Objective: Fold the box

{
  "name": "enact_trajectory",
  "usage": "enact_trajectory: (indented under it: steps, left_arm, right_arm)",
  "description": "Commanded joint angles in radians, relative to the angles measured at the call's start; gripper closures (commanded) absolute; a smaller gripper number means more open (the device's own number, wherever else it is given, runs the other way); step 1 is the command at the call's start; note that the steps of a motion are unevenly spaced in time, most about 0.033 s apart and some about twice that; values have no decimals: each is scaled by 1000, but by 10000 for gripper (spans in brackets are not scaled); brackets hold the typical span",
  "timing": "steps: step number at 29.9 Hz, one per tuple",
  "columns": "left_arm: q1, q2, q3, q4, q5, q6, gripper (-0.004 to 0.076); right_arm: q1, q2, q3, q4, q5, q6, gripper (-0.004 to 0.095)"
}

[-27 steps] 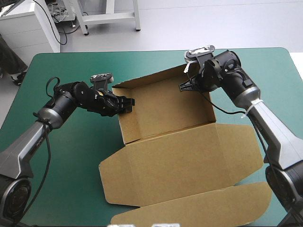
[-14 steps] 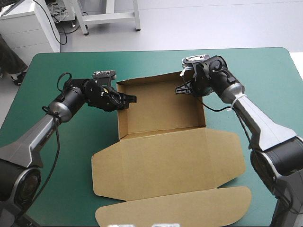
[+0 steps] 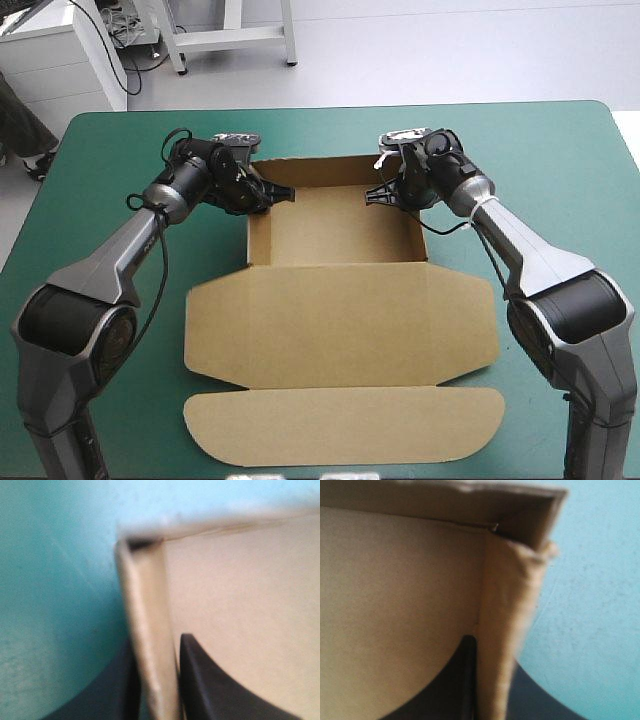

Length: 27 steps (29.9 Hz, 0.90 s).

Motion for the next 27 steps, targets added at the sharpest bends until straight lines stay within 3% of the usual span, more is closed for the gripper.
enact_trajectory:
  steps: [1, 14, 27]
  left_arm:
    - [-39, 11, -25, -47, -30, 53, 731]
    - [-41, 43, -25, -56, -74, 53, 731]
    - [-41, 43, -25, -157, -151, 70, 731]
  right_arm:
    - [31, 11, -22, 72, -87, -56, 927]
    - [11, 114, -22, 111, -85, -99, 928]
    - [-8, 112, -22, 66, -31, -115, 928]
